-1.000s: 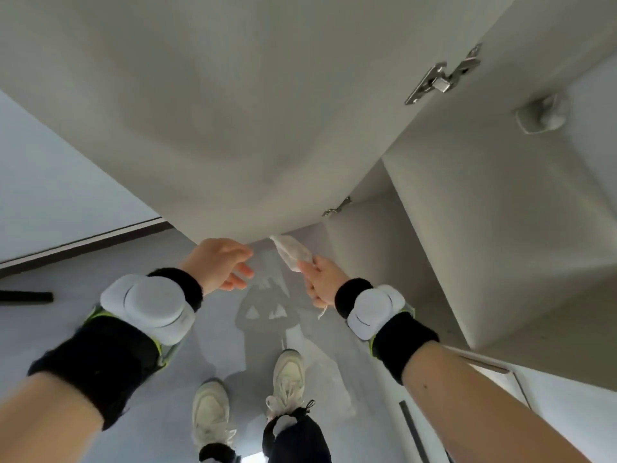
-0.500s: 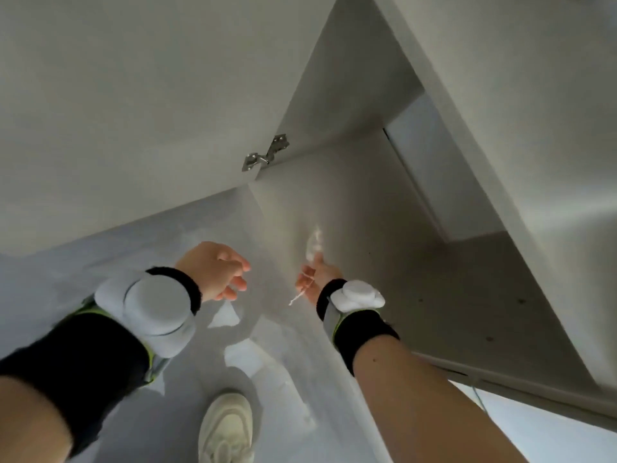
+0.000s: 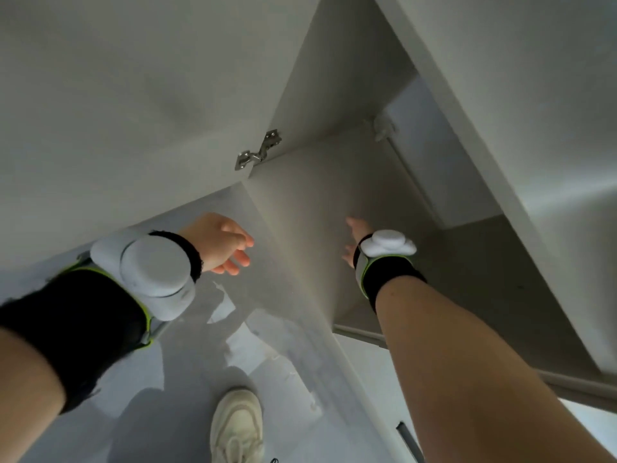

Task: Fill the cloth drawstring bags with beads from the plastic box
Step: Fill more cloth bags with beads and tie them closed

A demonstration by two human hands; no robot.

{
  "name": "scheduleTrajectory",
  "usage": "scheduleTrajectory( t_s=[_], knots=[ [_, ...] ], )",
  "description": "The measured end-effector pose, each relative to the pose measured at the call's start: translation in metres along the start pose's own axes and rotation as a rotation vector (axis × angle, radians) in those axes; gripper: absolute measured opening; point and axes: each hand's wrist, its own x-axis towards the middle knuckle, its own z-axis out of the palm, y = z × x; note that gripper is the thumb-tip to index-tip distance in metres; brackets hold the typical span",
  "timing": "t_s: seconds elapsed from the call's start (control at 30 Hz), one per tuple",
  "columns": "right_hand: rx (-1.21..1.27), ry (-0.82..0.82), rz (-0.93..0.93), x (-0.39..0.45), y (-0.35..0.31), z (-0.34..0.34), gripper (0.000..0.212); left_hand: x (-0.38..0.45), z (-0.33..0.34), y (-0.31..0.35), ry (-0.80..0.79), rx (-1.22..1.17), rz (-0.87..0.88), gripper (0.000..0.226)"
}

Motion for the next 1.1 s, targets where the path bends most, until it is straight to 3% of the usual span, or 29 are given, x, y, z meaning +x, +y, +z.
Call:
scheduleTrajectory(
  t_s=[0.2, 0.33, 0.43, 0.53, 0.77, 0.93, 1.1],
  knots=[
    [-0.029, -0.141, -0.015, -0.063, -0.031, 0.016, 0.051, -0.061, -0.031, 0.02, 0.05, 0.011, 0.002, 0.021],
    [-0.004, -0.306, -0.038, -0.143, -0.076, 0.03, 0.035, -0.12, -0.062, 0.056, 0.126, 0.004, 0.05, 0.021],
    [-0.115, -0.489, -0.079, -0.215, -0.109, 0.025, 0.024, -0.176, -0.09, 0.087, 0.165, 0.058, 0.12, 0.022],
    [-0.289, -0.566, -0.214, -0.287, -0.159, 0.003, 0.034, -0.243, -0.12, 0.127, 0.192, 0.177, 0.2, 0.023],
    [-0.558, -0.571, -0.618, -0.504, -0.309, -0.092, 0.03, -0.456, -0.203, 0.266, 0.368, 0.309, 0.501, 0.025],
    [-0.566, -0.508, -0.928, -0.67, -0.385, -0.172, 0.031, -0.618, -0.248, 0.355, 0.474, 0.293, 0.715, 0.024],
    [-0.544, -0.406, -1.197, -0.795, -0.431, -0.225, 0.029, -0.741, -0.278, 0.41, 0.776, 0.183, 0.984, 0.029]
  ],
)
